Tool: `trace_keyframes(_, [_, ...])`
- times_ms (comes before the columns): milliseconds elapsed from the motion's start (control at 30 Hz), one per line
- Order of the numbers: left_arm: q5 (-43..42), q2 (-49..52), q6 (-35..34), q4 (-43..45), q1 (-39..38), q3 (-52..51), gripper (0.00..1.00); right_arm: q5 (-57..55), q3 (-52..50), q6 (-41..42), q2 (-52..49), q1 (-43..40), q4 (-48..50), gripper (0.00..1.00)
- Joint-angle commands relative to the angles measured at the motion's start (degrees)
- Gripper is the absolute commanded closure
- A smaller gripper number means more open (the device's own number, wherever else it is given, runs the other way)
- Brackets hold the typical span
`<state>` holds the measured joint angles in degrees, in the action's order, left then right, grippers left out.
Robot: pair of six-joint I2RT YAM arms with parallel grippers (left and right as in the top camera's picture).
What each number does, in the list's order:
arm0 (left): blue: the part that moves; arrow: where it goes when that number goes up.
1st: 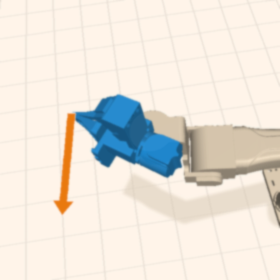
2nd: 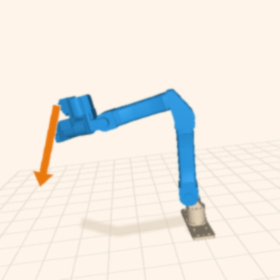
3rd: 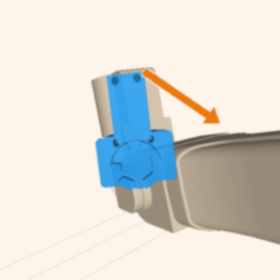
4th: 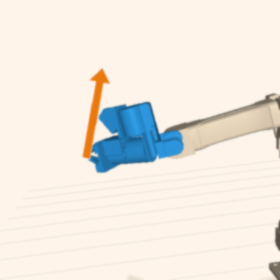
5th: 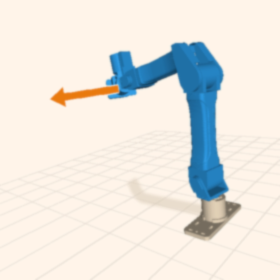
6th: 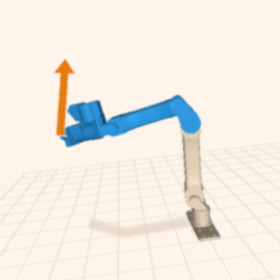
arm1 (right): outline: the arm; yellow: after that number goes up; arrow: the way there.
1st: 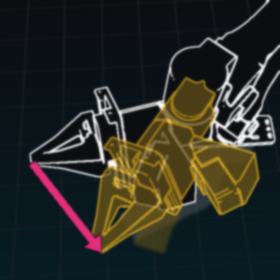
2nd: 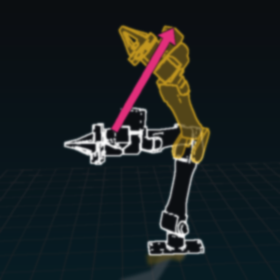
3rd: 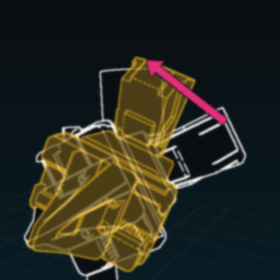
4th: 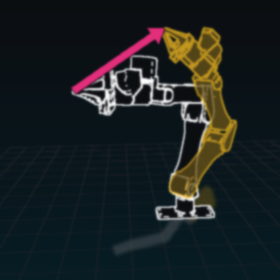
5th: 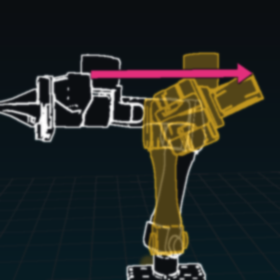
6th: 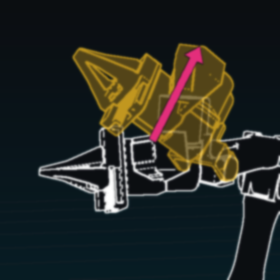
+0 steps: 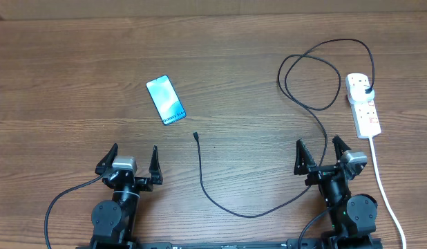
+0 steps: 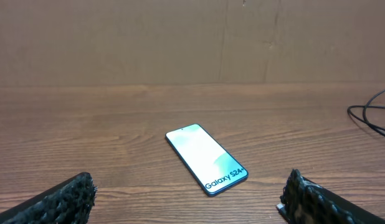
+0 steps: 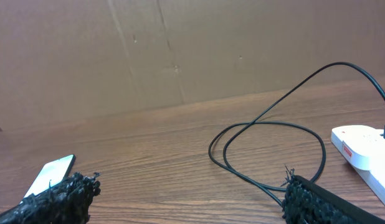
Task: Plug charger to phone and switch on socket
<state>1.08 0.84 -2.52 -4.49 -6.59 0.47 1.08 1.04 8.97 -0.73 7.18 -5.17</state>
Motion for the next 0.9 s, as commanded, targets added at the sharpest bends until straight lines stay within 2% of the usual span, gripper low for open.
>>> trace_keyframes(0, [-0.7, -0.57, 0.79, 0.11, 0.24, -0.2, 0.0, -0.35, -0.59, 0.13, 0.57, 0.22, 0.33, 0.0])
trace_keyframes(267, [-0.7, -0.57, -2.91, -0.35, 0.24, 0.11, 0.0, -0.35, -0.59, 0.13, 0.57, 0.22, 0.33, 0.0])
trace_keyframes(400, [-0.87, -0.57, -4.39, -4.81, 0.24, 3.26, 0.0, -0.35, -0.59, 0.13, 0.57, 0.22, 0.33, 0.0])
trace_keyframes(667, [-0.46, 1.27, -5.68, -18.73, 0.24, 17.51, 0.0, -0.35, -0.59, 0.13, 0.57, 0.22, 0.33, 0.0])
trace_keyframes(867, [-0.83, 11.37, -9.55, -28.98, 0.24, 32.54, 0.0, -0.35, -0.59, 0.13, 0.57, 0.22, 0.33, 0.0])
